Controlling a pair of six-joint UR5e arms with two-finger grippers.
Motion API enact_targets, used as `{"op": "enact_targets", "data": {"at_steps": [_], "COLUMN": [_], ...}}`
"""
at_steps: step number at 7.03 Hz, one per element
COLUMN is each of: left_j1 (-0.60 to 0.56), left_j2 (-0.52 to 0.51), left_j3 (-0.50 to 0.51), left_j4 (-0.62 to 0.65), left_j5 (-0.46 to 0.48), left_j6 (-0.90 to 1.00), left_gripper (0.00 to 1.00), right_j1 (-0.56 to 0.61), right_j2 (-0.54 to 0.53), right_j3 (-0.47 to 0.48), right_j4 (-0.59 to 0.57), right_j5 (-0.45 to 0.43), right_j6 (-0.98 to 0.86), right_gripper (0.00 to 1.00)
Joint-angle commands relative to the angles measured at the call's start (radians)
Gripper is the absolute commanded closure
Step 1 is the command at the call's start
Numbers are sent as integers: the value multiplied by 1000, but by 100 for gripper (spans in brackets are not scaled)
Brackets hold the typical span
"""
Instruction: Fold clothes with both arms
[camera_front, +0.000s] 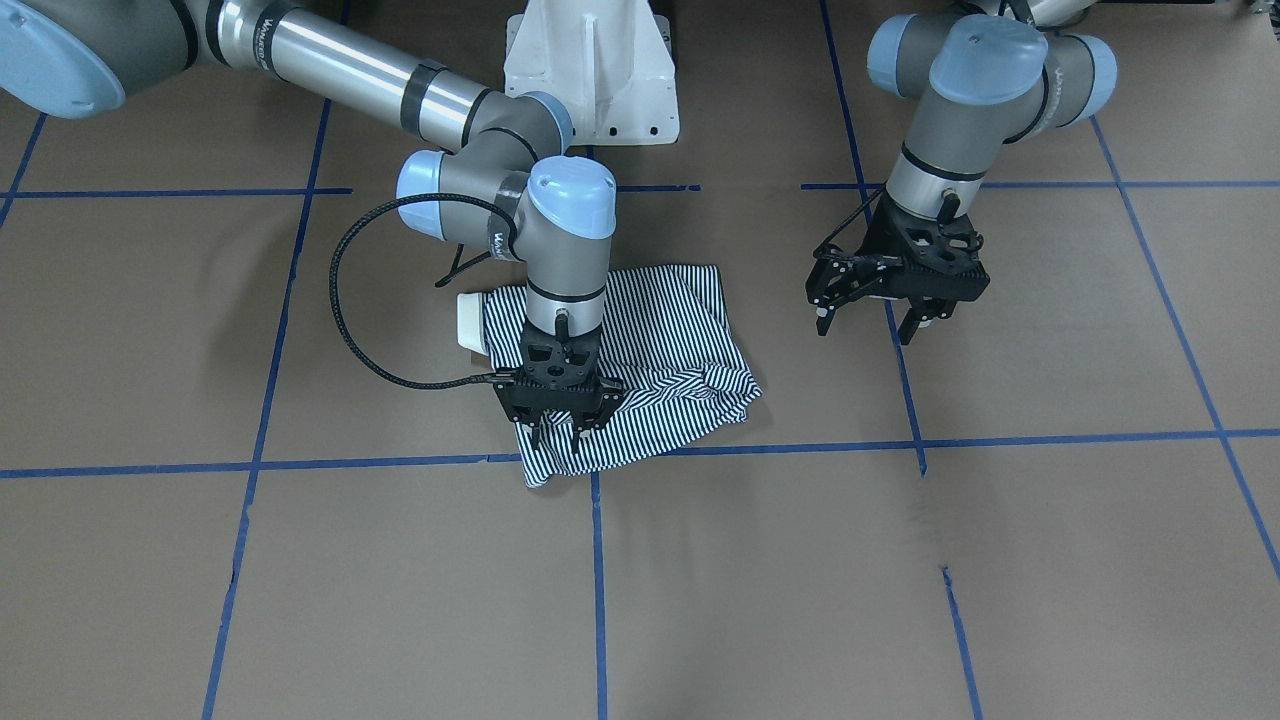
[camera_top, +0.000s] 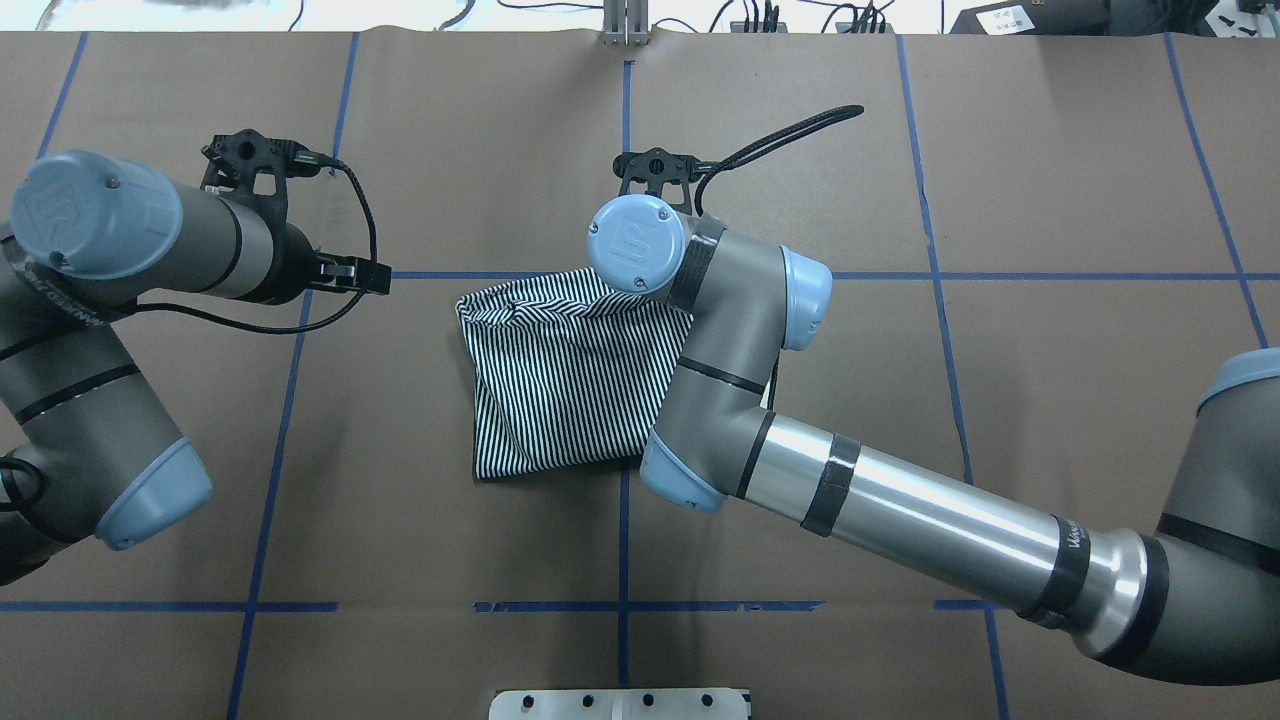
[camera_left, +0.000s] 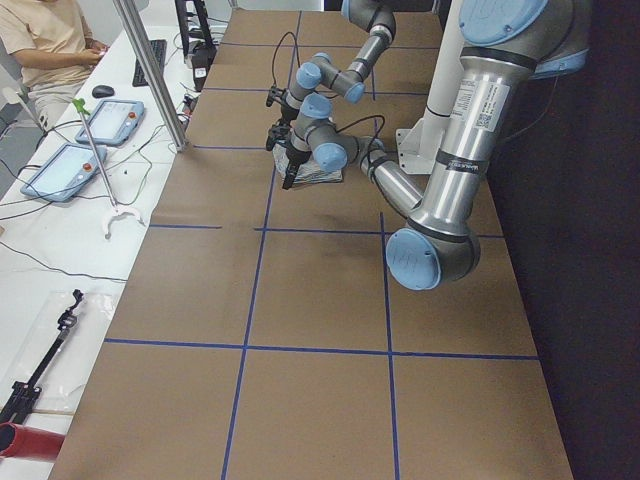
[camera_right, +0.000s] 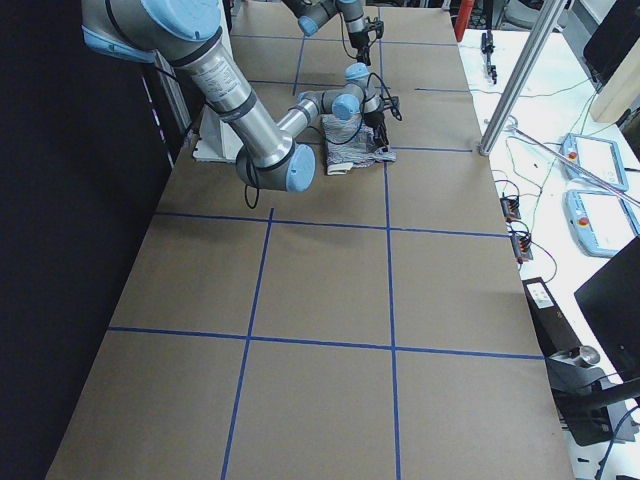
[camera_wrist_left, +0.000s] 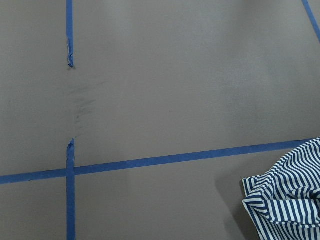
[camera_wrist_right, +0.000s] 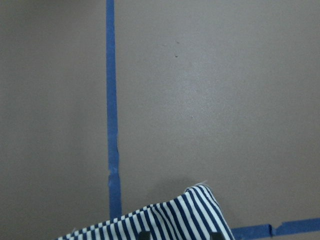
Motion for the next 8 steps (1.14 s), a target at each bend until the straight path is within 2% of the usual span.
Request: {"op": "enact_targets", "data": {"at_steps": [1,2,6,7,8], "left_j1": [0,0,0,0,0], "left_j2": [0,0,0,0,0], "left_j3": [2,0,5,8,8], "left_j4": [0,0,0,0,0], "left_j5": [0,0,0,0,0], "left_j6": [-9,-9,-9,-8,-8], "left_gripper": [0,0,0,0,0], "right_j1": [-15,-30,-51,-51,-47], "right_j2": [-5,-7,-30,-28,-26], "right_j3": [72,97,88,86,86], "right_j4": [-85,-121,-113,-113,-112], "right_j5": [0,-2,-12,-14,-15], "right_j6": [0,0,-2,2,2], "right_gripper": [50,50,53,89,100]}}
